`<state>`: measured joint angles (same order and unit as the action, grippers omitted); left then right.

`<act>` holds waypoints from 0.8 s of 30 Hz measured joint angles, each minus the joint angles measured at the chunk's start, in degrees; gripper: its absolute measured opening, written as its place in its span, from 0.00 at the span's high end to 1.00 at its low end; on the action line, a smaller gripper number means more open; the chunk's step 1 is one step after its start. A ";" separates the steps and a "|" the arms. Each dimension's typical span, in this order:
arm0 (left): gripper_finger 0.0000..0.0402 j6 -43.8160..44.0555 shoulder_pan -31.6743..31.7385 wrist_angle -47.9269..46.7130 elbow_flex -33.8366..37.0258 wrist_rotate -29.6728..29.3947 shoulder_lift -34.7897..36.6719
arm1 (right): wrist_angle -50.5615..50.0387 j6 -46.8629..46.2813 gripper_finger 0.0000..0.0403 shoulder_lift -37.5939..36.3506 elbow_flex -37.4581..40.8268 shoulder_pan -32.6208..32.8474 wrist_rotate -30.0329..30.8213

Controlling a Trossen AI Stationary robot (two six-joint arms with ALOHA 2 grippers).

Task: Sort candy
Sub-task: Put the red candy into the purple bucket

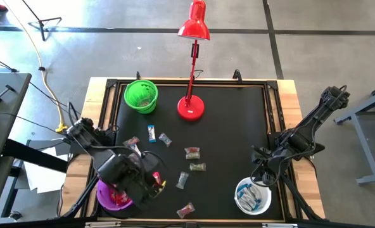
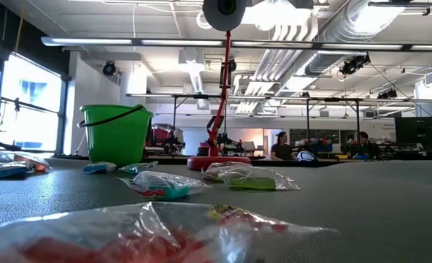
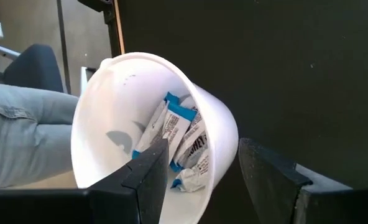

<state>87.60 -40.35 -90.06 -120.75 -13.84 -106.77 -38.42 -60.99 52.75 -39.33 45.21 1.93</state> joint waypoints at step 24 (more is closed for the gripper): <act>1.00 -33.53 0.25 0.04 0.06 6.74 5.42 | -2.50 2.99 0.52 0.00 0.00 0.00 -0.46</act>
<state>54.07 -40.10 -90.02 -120.69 -7.10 -101.36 -40.92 -58.00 52.75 -39.33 45.21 1.48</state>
